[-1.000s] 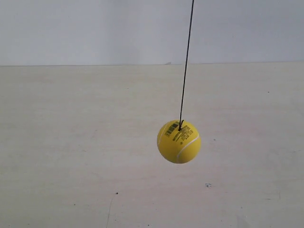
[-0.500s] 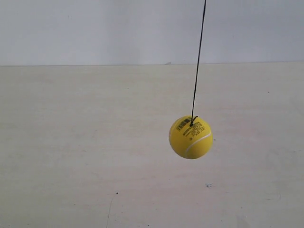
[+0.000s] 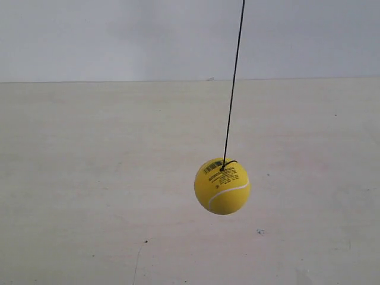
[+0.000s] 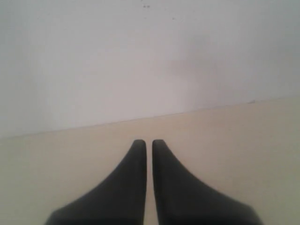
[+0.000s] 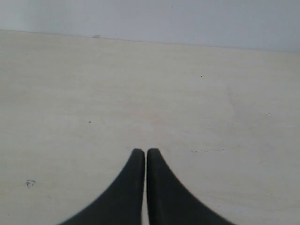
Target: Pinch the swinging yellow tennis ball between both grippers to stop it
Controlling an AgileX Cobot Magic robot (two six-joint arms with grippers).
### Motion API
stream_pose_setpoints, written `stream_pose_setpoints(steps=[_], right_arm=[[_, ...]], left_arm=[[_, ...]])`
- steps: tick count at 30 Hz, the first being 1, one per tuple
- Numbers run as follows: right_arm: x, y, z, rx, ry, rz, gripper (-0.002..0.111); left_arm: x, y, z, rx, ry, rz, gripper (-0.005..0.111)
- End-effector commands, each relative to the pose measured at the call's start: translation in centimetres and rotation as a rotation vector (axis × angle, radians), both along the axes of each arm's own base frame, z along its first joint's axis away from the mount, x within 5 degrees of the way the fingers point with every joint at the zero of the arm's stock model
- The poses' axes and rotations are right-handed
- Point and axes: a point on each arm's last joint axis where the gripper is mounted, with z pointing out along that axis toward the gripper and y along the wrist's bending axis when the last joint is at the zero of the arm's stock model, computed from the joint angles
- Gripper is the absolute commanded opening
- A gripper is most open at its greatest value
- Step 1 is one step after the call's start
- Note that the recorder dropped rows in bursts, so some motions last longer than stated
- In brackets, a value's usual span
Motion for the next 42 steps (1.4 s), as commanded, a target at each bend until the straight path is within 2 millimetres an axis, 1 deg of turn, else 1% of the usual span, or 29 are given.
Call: stream_pose_setpoints(steps=[1,3,5,42], right_arm=[[0.0,0.0,0.1,-0.011,-0.015,0.001,0.000],[0.0,0.0,0.1,-0.011,-0.015,0.001,0.000],[0.0,0.0,0.1,-0.011,-0.015,0.001,0.000],[0.0,0.0,0.2,-0.009,-0.030,0.002,0.000]], left_arm=[[0.0,0.6,-0.9,-0.059,0.084,0.102,0.005],[-0.2,0.8,-1.7,-0.066,0.173,0.136,0.005],[-0.2,0.8,-1.9,-0.066,0.203,0.140,0.005],[-0.2,0.8,-1.9,-0.066,0.199,0.140,0.005]])
